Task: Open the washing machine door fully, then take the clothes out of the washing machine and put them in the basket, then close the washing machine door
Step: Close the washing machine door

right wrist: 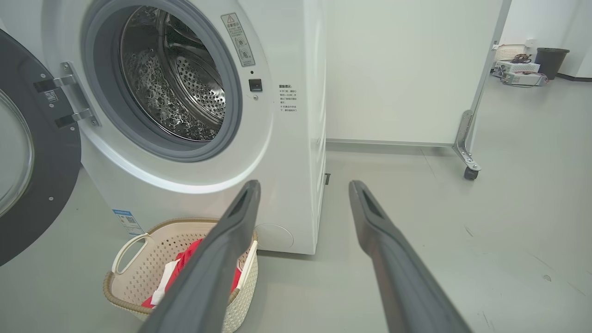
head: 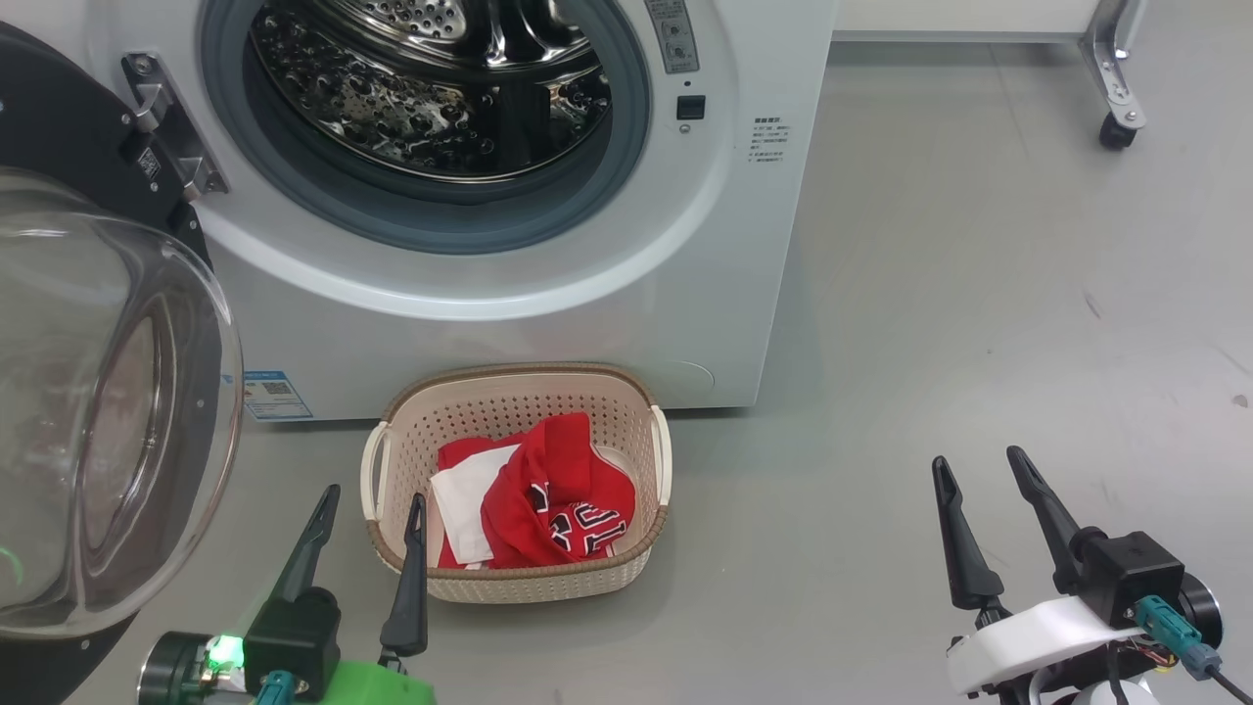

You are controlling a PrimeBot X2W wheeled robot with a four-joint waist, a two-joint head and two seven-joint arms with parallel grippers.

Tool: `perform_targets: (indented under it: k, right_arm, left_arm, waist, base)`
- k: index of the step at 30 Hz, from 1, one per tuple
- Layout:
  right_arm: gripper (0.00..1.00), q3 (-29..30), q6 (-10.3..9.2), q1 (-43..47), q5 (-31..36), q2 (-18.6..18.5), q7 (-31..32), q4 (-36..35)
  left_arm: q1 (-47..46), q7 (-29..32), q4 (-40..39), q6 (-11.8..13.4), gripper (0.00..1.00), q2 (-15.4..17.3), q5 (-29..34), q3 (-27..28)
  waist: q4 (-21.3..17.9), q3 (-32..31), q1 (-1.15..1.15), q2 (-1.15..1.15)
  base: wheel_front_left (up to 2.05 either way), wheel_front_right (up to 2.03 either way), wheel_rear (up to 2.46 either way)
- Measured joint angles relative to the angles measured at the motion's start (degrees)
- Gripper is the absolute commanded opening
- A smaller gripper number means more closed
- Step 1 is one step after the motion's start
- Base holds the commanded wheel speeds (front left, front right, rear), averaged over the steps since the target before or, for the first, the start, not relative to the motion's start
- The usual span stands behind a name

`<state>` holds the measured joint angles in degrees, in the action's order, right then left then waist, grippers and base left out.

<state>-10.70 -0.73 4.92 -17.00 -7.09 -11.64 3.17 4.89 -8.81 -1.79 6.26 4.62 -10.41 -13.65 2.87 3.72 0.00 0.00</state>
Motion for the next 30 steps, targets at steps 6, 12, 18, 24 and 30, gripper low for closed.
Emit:
perform_targets:
  k: [6, 12, 18, 24, 30]
  right_arm:
    - [1.0, 0.4, -0.01, 0.3, 0.0, -0.5, 0.0, -0.5]
    - [1.0, 0.6, -0.01, 0.4, 0.0, -1.5, 0.1, -1.6]
    - [1.0, 0.6, 0.0, 0.4, 0.0, -2.1, 0.3, -2.7]
    - [1.0, 0.6, 0.04, 0.4, 0.0, -2.5, 0.7, -2.9]
    - [1.0, 0.6, 0.04, 0.4, 0.0, -2.7, 0.8, -3.3]
  left_arm:
    - [0.0, 0.0, 0.0, 0.0, 1.0, -0.1, 0.1, -0.5]
    - [0.0, -0.1, -0.4, 0.0, 1.0, -0.3, 0.5, -0.7]
    - [0.1, -0.8, -0.5, 0.0, 1.0, -0.5, 0.5, -0.4]
    - [0.1, -1.4, -0.5, 0.0, 1.0, -0.7, 0.5, -0.2]
    - [0.1, -1.4, -0.5, 0.1, 1.0, -0.9, 0.5, -0.1]
  waist:
    - [2.1, 0.1, 0.0, 0.0]
    - [5.8, 0.5, 0.0, 0.0]
    - [9.9, 1.1, 0.0, 0.0]
    - [14.4, 1.7, 0.0, 0.0]
    - [19.1, 2.0, 0.0, 0.0]
  base:
    - [0.0, 0.0, 0.0]
    - [0.0, 0.0, 0.0]
    - [0.0, 0.0, 0.0]
    - [0.0, 0.0, 0.0]
    - [0.0, 0.0, 0.0]
